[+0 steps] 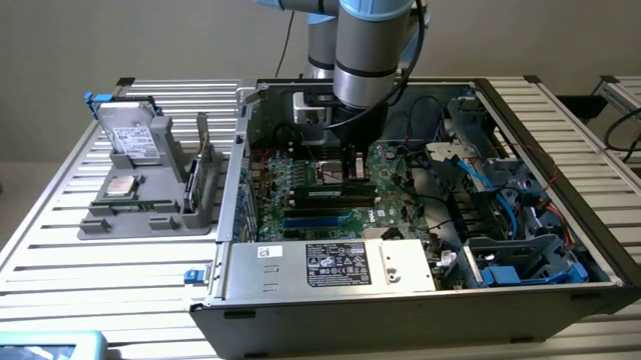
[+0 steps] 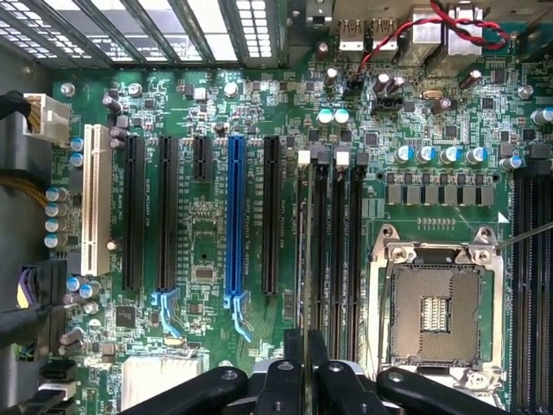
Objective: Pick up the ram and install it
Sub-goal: 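Insert the ram into the slot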
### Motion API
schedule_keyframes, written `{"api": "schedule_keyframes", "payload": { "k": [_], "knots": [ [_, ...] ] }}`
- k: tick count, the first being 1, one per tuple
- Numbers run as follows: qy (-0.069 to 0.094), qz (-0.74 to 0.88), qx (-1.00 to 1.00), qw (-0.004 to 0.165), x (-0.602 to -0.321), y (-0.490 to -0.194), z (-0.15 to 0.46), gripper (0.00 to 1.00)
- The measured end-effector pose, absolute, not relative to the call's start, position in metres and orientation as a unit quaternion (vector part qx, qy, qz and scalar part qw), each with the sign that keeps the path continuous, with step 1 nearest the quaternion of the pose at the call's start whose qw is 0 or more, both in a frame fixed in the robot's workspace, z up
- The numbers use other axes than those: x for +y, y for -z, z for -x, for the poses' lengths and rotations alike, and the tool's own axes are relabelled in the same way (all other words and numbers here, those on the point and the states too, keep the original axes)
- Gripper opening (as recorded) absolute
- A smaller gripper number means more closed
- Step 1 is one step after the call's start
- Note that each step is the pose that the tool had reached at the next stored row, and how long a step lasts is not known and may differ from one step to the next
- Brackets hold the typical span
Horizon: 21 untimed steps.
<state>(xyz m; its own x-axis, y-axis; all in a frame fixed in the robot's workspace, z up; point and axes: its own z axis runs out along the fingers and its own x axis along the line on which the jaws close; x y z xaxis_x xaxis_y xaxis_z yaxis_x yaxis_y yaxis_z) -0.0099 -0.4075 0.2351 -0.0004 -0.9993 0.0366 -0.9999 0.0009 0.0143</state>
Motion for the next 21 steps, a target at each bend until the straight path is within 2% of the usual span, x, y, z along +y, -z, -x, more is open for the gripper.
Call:
{"api": "schedule_keyframes", "payload": {
  "k": [21],
  "knots": [
    [-0.014, -0.708, -0.706, 0.022, -0.4036, -0.2298, 0.0108, 0.14]
  ]
}}
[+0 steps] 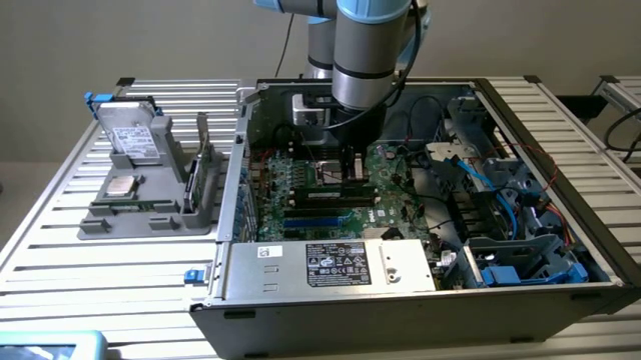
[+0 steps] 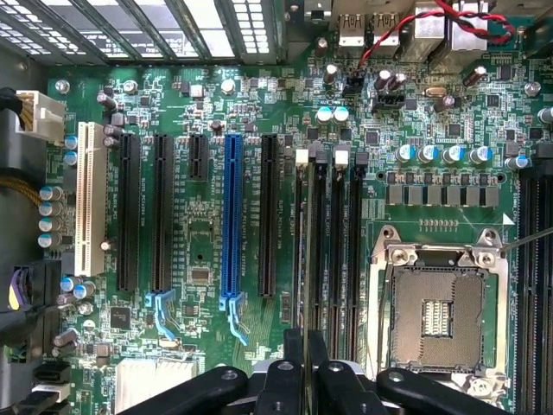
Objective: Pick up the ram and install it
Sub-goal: 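Insert the ram into the slot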
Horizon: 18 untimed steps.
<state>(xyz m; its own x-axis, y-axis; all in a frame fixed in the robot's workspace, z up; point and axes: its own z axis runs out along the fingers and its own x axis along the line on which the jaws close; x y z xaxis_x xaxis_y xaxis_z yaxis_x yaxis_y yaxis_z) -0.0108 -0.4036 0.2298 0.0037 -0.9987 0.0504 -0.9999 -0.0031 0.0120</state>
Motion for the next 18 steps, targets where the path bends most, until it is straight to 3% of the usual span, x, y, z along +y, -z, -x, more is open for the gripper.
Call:
{"api": "schedule_keyframes", "payload": {
  "k": [18],
  "knots": [
    [-0.019, -0.708, -0.705, 0.027, -0.4032, -0.2283, 0.0107, 0.14]
  ]
}}
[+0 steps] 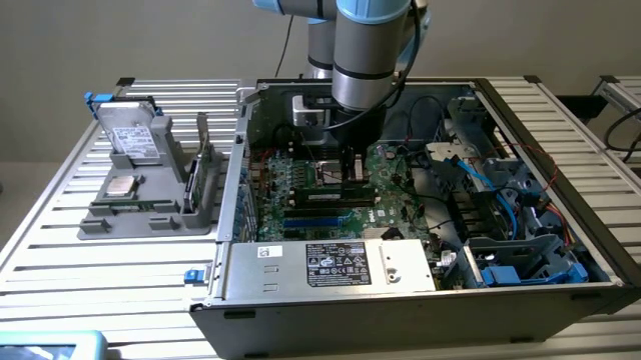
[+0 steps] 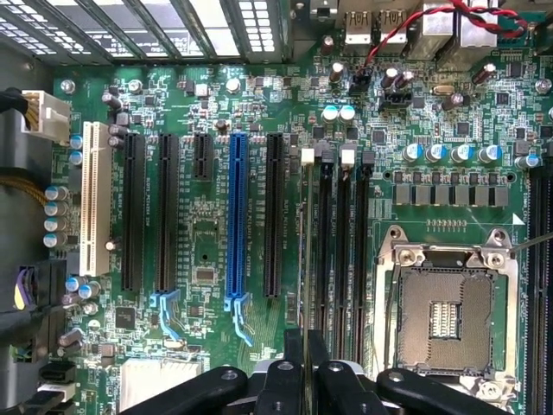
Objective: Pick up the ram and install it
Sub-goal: 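Insert the ram into the slot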
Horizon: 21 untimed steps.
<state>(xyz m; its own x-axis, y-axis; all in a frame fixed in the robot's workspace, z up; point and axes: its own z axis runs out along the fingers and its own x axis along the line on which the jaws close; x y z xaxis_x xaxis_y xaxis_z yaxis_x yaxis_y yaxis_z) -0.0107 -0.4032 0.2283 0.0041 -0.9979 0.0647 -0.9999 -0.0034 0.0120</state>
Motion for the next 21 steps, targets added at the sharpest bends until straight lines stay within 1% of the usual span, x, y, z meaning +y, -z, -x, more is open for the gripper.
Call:
{"api": "schedule_keyframes", "payload": {
  "k": [21],
  "knots": [
    [-0.021, -0.708, -0.705, 0.026, -0.3998, -0.2267, 0.0109, 0.14]
  ]
}}
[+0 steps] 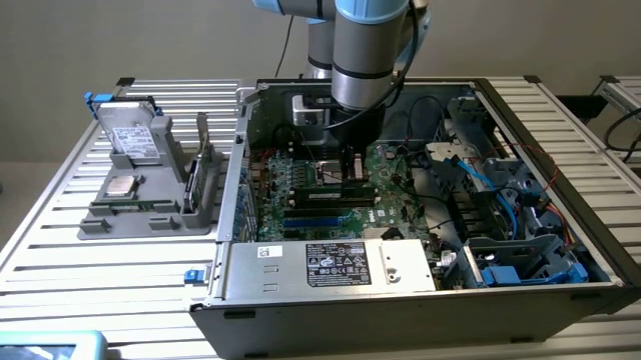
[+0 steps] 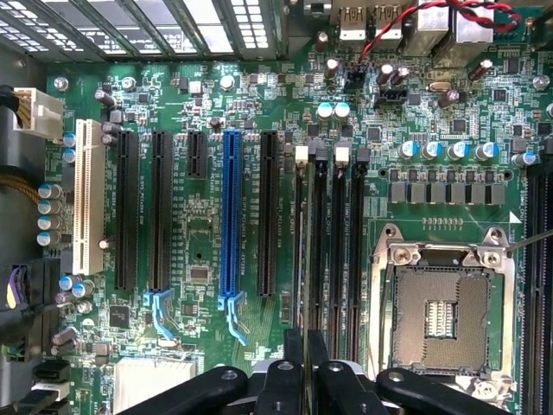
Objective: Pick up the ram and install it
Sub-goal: 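Insert the ram into the slot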
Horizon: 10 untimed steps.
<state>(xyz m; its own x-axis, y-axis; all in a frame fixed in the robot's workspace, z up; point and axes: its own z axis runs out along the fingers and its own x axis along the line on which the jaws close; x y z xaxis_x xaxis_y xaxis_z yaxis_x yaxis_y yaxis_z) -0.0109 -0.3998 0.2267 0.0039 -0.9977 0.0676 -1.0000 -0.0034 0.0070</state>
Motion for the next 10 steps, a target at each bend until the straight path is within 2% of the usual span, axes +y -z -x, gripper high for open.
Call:
{"api": "schedule_keyframes", "payload": {
  "k": [10],
  "knots": [
    [-0.022, -0.708, -0.705, 0.026, -0.4003, -0.2266, 0.0116, 0.14]
  ]
}}
